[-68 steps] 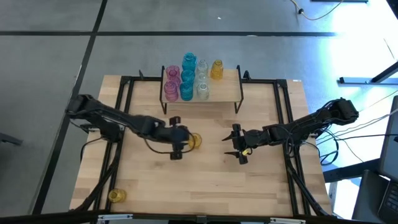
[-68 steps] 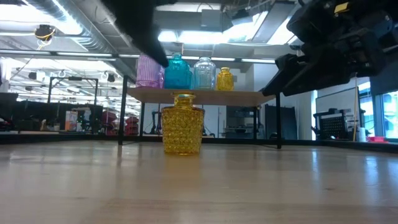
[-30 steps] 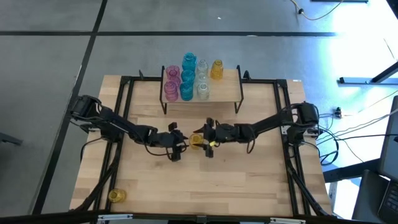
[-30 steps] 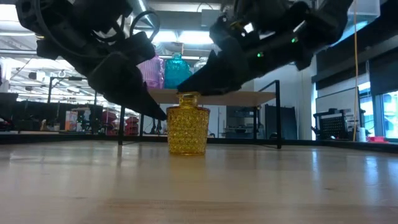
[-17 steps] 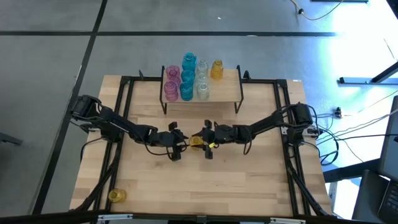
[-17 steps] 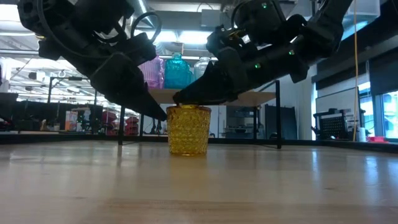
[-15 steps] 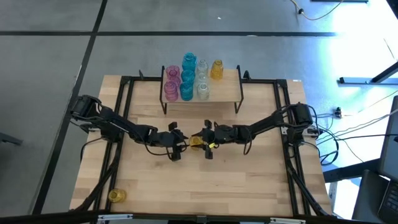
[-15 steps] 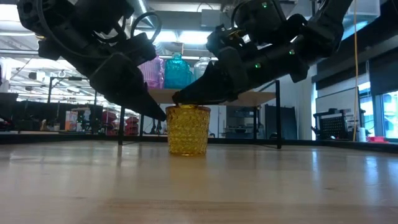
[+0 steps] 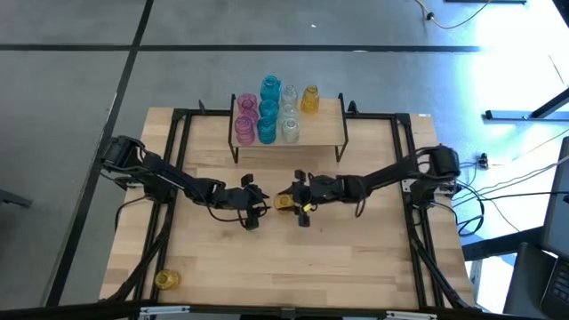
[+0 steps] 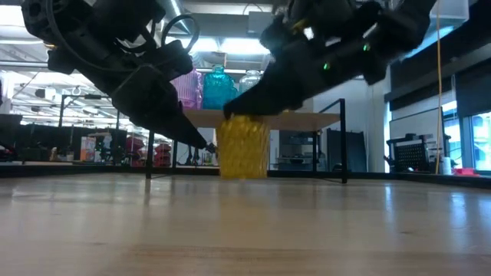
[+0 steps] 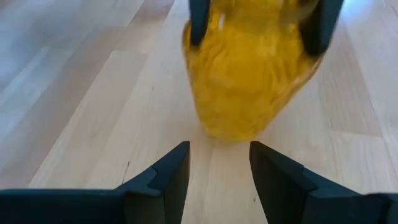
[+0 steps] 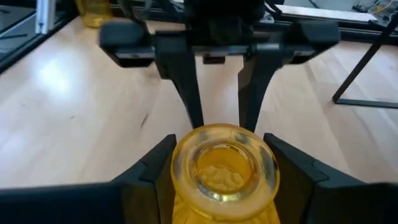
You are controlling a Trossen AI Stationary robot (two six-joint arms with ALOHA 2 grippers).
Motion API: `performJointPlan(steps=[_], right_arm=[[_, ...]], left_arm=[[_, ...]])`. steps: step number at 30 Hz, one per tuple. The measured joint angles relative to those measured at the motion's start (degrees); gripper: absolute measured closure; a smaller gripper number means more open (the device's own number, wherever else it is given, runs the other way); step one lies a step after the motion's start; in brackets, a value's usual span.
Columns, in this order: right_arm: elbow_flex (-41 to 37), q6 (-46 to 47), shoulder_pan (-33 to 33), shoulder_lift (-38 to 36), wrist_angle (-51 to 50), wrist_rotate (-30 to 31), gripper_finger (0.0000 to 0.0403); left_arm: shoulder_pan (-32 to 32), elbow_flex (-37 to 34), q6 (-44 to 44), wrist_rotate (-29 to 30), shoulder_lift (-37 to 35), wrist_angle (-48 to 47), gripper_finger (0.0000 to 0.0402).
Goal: Sort vases onto shelf
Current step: Put the top yellow flower vase on the shelf aligned with the other yellow flower vase
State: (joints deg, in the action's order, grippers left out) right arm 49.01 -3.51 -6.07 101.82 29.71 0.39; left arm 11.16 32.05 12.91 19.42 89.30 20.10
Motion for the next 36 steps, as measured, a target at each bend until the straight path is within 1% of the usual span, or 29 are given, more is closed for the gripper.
performJointPlan(steps=[4, 10, 14, 21, 24, 28, 32, 36], right_arm=[[0.00, -1.18, 0.00, -6.05, -7.41, -0.03, 0.0233], [0.00, -2.55, 0.04, -16.28, -15.06, 0.27, 0.0228], [0.00, -3.41, 0.04, -24.42, -21.61, 4.02, 0.0228], [0.02, -6.31, 0.13, -35.97, -29.90, 14.09, 0.0230], [0.04, -7.84, 1.36, -38.87, -30.16, 16.58, 0.0228], [0.07, -8.64, 5.54, -40.28, -30.12, 16.89, 0.0229], [0.02, -8.98, 11.72, -39.71, -28.84, 16.25, 0.0228], [0.02, -8.97, 18.17, -37.69, -25.65, 12.50, 0.0227]], left_arm=[[0.00, 0.00, -0.02, 0.00, 0.00, 0.00, 0.0241], [0.00, 0.00, 0.00, 0.00, 0.00, 0.07, 0.0241], [0.00, 0.00, 0.04, 0.00, 0.00, 0.15, 0.0241], [0.00, 0.00, 0.09, 0.42, 0.00, 0.19, 0.0241], [-0.02, 0.00, 0.10, 1.15, 0.00, 0.28, 0.0241], [-0.07, 0.00, 0.07, 1.34, 0.00, 0.72, 0.0241], [-0.07, 0.00, 0.04, 1.38, 0.00, 0.72, 0.0241], [-0.07, 0.00, 0.04, 1.49, 0.00, 0.70, 0.0241]])
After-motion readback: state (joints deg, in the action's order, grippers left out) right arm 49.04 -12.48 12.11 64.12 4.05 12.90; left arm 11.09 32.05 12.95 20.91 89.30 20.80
